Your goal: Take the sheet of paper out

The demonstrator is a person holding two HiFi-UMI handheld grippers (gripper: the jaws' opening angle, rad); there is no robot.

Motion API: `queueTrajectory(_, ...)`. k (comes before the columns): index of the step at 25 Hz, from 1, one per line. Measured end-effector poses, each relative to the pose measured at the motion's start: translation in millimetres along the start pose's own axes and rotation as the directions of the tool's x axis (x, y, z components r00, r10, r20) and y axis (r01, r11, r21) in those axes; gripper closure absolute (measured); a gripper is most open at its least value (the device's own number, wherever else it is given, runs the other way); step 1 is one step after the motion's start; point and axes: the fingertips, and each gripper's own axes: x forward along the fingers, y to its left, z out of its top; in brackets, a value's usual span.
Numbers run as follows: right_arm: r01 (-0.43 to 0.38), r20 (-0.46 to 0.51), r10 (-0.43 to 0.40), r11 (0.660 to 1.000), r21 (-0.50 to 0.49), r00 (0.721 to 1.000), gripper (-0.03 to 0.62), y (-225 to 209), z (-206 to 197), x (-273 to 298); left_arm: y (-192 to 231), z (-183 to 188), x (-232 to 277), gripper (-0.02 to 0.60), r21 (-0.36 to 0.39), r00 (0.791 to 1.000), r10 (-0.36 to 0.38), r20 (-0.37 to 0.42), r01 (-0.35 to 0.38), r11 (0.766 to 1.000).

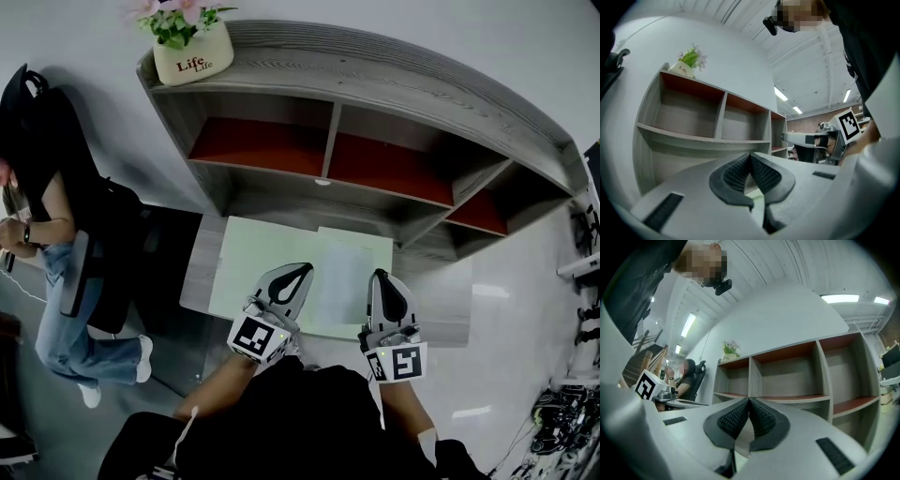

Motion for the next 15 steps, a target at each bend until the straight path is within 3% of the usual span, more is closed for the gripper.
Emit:
queueTrajectory(6,0.002,-0.037,-0.002,1.0,0.014,0.999,0.571,-15,-20,6,9,-18,14,0.574,-0.018,0.998,0.009,-0.064,-0.01,1.0)
queueTrajectory(15,-0.09,-0.082,0.096,0.994,0.065,0.992,0.571,-32,-49,11,13,-59,37,0.574,-0.109,0.981,0.09,-0.171,-0.11,0.988)
